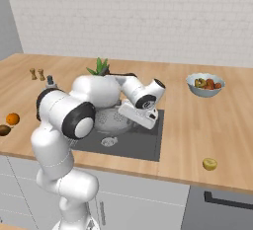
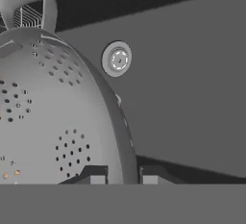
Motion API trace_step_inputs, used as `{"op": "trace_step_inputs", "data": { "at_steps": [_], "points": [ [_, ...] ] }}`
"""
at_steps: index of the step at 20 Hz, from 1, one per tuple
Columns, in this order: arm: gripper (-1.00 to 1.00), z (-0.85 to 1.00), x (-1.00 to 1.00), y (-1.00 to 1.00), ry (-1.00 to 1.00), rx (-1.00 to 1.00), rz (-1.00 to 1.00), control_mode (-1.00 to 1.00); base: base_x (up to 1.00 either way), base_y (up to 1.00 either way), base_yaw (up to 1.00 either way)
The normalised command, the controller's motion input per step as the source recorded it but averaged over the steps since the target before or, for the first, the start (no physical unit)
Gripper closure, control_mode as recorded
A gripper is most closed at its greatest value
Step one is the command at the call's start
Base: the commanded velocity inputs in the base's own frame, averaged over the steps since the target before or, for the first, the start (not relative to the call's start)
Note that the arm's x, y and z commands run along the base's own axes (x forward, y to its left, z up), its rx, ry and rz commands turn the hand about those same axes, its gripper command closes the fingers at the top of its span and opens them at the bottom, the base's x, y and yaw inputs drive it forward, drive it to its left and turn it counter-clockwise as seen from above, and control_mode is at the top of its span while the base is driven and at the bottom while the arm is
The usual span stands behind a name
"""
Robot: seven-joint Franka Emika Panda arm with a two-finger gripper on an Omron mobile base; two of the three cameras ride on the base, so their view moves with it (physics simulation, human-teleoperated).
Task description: Put the colander in the sink, put the orange, pear, kiwi in the colander, and turn on the sink faucet and pour water over the colander.
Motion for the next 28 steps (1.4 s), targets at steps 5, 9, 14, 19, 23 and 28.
{"op": "trace_step_inputs", "data": {
  "at_steps": [5,9,14,19,23,28],
  "points": [
    [1.0,-0.5,0.25,0.74,-0.01,0.0,0.15,-1.0,0.0,0.0,0.0],
    [1.0,-0.47,0.53,0.41,-0.01,0.0,0.1,-1.0,0.0,0.0,0.0],
    [1.0,-0.61,0.32,0.32,0.0,0.0,0.1,-1.0,0.0,0.0,0.0],
    [1.0,-0.71,0.36,0.23,0.0,0.0,0.04,-1.0,0.0,0.0,0.0],
    [1.0,-0.34,0.26,0.02,-0.01,0.02,0.0,-1.0,0.0,0.0,0.0],
    [1.0,0.0,0.15,-0.05,-0.07,0.02,-0.01,-1.0,0.0,0.0,0.0]
  ]
}}
